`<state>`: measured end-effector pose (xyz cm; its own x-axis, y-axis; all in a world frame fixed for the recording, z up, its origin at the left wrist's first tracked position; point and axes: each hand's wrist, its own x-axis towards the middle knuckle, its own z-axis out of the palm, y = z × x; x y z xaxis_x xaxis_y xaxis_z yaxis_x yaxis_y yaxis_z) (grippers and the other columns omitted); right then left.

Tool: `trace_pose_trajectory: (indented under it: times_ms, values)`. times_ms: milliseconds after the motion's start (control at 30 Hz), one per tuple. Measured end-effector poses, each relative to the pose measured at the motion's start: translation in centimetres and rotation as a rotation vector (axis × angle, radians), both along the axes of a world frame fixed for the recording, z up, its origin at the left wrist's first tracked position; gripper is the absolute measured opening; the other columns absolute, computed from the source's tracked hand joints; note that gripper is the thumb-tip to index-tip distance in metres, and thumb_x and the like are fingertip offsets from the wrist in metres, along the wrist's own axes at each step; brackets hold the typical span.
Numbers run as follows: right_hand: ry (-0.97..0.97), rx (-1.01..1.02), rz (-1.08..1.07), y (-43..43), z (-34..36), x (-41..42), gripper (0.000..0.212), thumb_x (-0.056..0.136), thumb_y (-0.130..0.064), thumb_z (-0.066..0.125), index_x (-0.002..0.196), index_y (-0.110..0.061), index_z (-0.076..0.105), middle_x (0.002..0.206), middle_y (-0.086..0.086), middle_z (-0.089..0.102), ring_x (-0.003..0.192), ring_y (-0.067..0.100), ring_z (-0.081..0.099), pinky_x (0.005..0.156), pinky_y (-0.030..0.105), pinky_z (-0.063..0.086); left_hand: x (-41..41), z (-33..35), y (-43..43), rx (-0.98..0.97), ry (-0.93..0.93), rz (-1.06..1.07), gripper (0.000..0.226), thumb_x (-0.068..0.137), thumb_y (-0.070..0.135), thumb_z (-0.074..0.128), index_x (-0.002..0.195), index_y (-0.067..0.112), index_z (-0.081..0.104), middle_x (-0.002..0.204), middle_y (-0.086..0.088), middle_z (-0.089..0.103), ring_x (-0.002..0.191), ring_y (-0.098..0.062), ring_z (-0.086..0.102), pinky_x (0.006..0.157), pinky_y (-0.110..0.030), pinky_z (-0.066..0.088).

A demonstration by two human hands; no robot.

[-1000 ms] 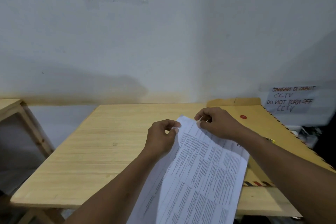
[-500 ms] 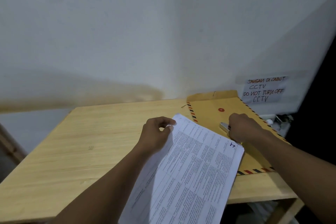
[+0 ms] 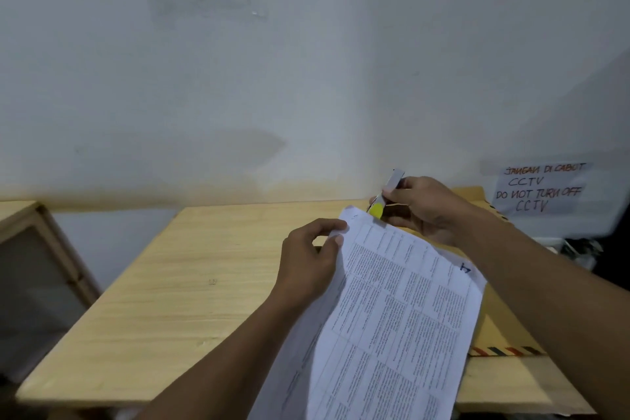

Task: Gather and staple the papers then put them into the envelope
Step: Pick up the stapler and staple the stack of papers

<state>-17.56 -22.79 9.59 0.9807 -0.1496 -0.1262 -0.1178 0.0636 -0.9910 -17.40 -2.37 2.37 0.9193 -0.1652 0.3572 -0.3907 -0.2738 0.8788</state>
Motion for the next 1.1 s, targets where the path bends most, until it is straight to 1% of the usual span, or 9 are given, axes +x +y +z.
trace_pose_trajectory:
  times_ms: [67,233,400,467,533,667,900,1000,1100]
  values:
    - [0.006,-0.016,0.068,0.8,0.0,0.2,0.016,0.1,-0.014,0.054,0.104,-0.001,0.063,0.115,0.018,0.072,0.107,0.032,0.069,0.093,0.04,0.055,0.0,0.0,0.6,-0.009,-0.012,0.017,0.022,0.094,0.013,0.063,0.105,0.027,0.076,0.104,0.022,0.072,0.096,-0.006,0.07,0.072,-0.017,0.051]
    - [0.022,-0.083,0.185,2.1,0.4,0.4,0.024,0.097,-0.018,0.06,0.113,-0.001,0.061,0.112,0.017,0.073,0.086,0.03,0.071,0.073,0.042,0.058,-0.3,0.2,1.3,-0.019,-0.009,0.044,0.021,0.095,0.014,0.062,0.106,0.027,0.075,0.101,0.026,0.069,0.087,-0.011,0.072,0.064,-0.022,0.054]
    - [-0.023,-0.242,0.211,2.6,0.5,0.9,0.031,0.089,-0.024,0.071,0.115,-0.009,0.064,0.107,0.018,0.074,0.096,0.037,0.072,0.093,0.055,0.054,-0.4,0.3,1.6,-0.054,-0.032,0.07,0.021,0.095,0.012,0.063,0.106,0.024,0.076,0.101,0.02,0.071,0.087,-0.004,0.069,0.063,-0.015,0.052]
    - [-0.042,-0.265,0.215,2.9,0.5,1.0,0.031,0.088,-0.026,0.073,0.113,-0.009,0.065,0.104,0.017,0.076,0.099,0.038,0.071,0.095,0.058,0.053,-0.3,0.2,1.9,-0.07,-0.03,0.079,0.021,0.095,0.012,0.063,0.105,0.025,0.076,0.101,0.018,0.072,0.081,-0.002,0.067,0.063,-0.018,0.052]
    - [-0.074,-0.281,0.21,3.2,0.5,1.2,0.03,0.087,-0.025,0.073,0.112,-0.008,0.066,0.101,0.017,0.076,0.097,0.037,0.072,0.095,0.056,0.053,-0.3,0.1,2.1,-0.09,-0.023,0.089,0.022,0.094,0.012,0.064,0.104,0.028,0.077,0.101,0.017,0.074,0.075,-0.003,0.065,0.065,-0.025,0.053]
    - [-0.175,-0.321,0.194,3.9,0.2,1.3,0.029,0.089,-0.02,0.071,0.112,-0.002,0.066,0.103,0.022,0.074,0.092,0.031,0.073,0.091,0.048,0.055,-0.2,-0.1,2.5,-0.119,-0.038,0.103,0.023,0.093,0.011,0.064,0.102,0.029,0.077,0.1,0.015,0.075,0.084,-0.004,0.067,0.074,-0.033,0.057]
    - [-0.326,-0.36,0.154,5.4,-0.9,1.5,0.024,0.09,-0.017,0.07,0.109,-0.004,0.066,0.097,0.015,0.077,0.094,0.032,0.073,0.093,0.055,0.054,-0.2,-0.5,3.2,-0.123,-0.006,0.121,0.023,0.094,0.013,0.064,0.103,0.031,0.076,0.101,0.022,0.073,0.074,-0.014,0.061,0.074,-0.042,0.058]
    - [-0.311,-0.371,0.16,5.7,-1.2,1.8,0.025,0.089,-0.021,0.071,0.108,-0.005,0.067,0.095,0.013,0.077,0.094,0.033,0.073,0.093,0.056,0.054,0.0,-0.8,3.6,-0.118,0.01,0.128,0.023,0.094,0.014,0.064,0.102,0.032,0.076,0.102,0.023,0.073,0.072,-0.036,0.066,0.073,-0.046,0.058]
    - [-0.315,-0.448,0.166,6.4,-0.8,2.1,0.026,0.091,-0.026,0.069,0.107,-0.007,0.063,0.091,0.012,0.077,0.085,0.027,0.074,0.09,0.052,0.056,0.3,-1.0,4.2,-0.125,0.033,0.148,0.022,0.093,0.016,0.066,0.102,0.032,0.076,0.101,0.023,0.074,0.078,-0.04,0.069,0.073,-0.045,0.058]
